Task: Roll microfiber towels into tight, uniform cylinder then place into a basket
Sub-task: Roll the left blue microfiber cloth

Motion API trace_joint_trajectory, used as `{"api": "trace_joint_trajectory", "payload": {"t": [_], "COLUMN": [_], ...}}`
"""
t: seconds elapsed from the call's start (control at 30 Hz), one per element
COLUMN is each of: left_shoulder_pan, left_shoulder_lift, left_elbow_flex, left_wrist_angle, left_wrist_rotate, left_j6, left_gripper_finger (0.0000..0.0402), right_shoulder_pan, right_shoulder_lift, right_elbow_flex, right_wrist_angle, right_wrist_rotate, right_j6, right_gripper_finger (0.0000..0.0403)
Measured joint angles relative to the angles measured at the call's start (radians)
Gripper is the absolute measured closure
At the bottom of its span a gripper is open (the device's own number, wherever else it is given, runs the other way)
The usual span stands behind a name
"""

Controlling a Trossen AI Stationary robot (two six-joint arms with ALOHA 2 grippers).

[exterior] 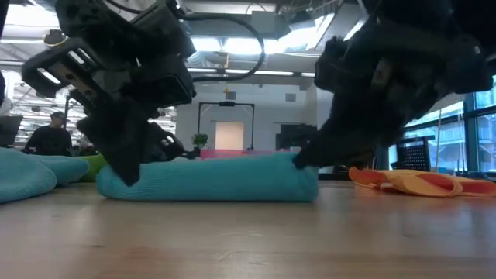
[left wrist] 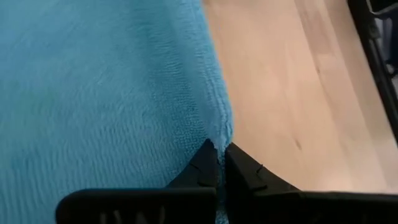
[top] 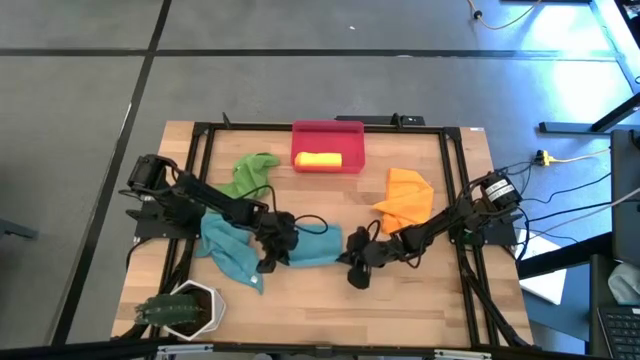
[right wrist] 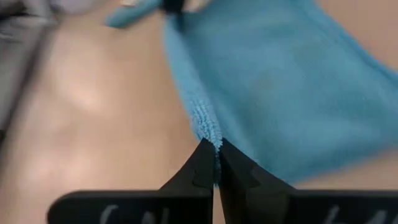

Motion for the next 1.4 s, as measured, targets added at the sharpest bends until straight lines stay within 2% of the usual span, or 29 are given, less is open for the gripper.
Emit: {"api": "trace_joint_trajectory", "payload": {"t": [0.1, 0.43, 0.57, 0.7, 0.83, 0.97, 1.07, 1.4], "left_shoulder_pan": [0.012, 0.014, -0.033, -0.118, -0.139, -0.110, -0.083, -0.055], "left_shoulder_lift": [0.000, 0.000, 0.000, -0.024, -0.096, -0.149, -0.141, 0.009], "left_elbow_flex": [0.000, 0.001, 0.002, 0.013, 0.015, 0.017, 0.015, 0.020], "left_wrist_angle": [0.004, 0.005, 0.025, 0.036, 0.021, -0.017, -0.044, -0.044], "left_wrist_rotate": [-0.010, -0.018, 0.067, 0.112, 0.134, 0.055, 0.052, 0.050], "left_j6": [0.010, 0.008, -0.065, -0.096, -0.085, -0.046, -0.041, -0.037], "left_gripper_finger": [0.0401, 0.0401, 0.0401, 0.0401, 0.0401, 0.0401, 0.0401, 0.0401], "right_shoulder_pan": [-0.013, -0.037, -0.005, 0.067, 0.092, 0.062, 0.042, 0.022], "right_shoulder_lift": [0.000, 0.000, 0.000, 0.000, 0.000, 0.000, 0.000, 0.006], "right_elbow_flex": [0.008, 0.008, 0.031, 0.129, 0.253, 0.308, 0.284, 0.219], "right_wrist_angle": [-0.069, -0.090, -0.076, -0.089, -0.227, -0.416, -0.449, -0.424], "right_wrist_rotate": [0.044, 0.038, -0.059, -0.181, -0.198, -0.139, -0.132, -0.129], "right_j6": [0.002, 0.024, 0.026, -0.008, -0.016, 0.056, 0.097, 0.167], "right_gripper_finger": [0.0394, 0.0394, 0.0394, 0.0394, 0.0394, 0.0394, 0.0394, 0.0394]}}
